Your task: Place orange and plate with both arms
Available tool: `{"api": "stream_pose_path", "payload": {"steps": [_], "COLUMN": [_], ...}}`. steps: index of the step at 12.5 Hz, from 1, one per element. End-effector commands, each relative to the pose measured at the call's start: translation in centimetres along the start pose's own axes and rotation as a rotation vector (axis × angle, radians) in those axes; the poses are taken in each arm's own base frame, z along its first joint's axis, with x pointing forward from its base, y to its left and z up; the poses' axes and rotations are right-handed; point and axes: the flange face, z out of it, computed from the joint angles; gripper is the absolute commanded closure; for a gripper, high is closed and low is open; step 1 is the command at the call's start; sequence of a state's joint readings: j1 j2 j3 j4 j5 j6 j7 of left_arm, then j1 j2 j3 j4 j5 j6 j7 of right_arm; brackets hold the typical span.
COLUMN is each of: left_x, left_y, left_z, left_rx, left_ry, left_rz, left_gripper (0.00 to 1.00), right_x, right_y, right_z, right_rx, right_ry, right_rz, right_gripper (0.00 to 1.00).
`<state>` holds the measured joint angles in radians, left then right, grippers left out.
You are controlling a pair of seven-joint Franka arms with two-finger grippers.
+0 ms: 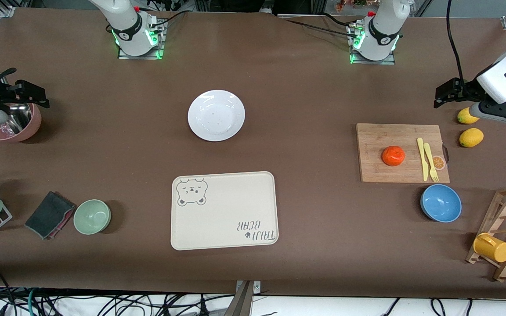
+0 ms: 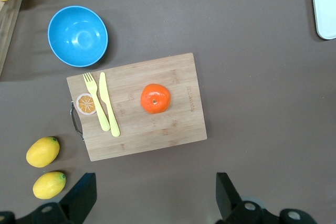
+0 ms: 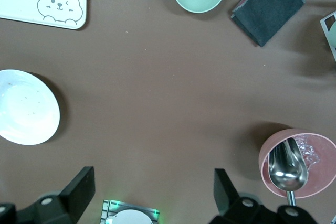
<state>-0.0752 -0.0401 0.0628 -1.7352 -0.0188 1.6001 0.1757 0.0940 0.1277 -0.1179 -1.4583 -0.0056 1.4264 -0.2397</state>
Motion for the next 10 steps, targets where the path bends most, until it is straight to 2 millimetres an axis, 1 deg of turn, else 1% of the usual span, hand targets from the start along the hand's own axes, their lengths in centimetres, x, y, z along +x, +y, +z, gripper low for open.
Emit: {"api": "stream_pose_path", "payload": {"steps": [1, 4, 7, 10], "left_x": [0.20, 0.20, 0.10, 0.16], "left_y": [-0.61, -0.61, -1.25, -1.26], "left_z": [-0.16, -0.16, -0.26, -0.19], "left_rx": [-0.001, -0.001, -0.003, -0.003], "left_ry": [-0.004, -0.004, -0.001, -0.001], "left_rz": [-0.007, -0.008, -0.021, -0.021], "left_gripper": [0.00, 0.00, 0.00, 0.00], "right_x": [-0.19, -0.09, -0.13, -0.14], "right_y": [0.03, 0.01, 0.00, -0.03], "right_z": [-0.51, -0.47, -0.44, -0.42], "right_rx": [-0.002, 0.000, -0.006, -0.003], "right_ry": [0.001, 0.005, -0.002, -0.002], "right_rz": [-0.005, -0.005, -0.006, -0.006], "right_gripper": [0.00, 0.00, 0.00, 0.00]}}
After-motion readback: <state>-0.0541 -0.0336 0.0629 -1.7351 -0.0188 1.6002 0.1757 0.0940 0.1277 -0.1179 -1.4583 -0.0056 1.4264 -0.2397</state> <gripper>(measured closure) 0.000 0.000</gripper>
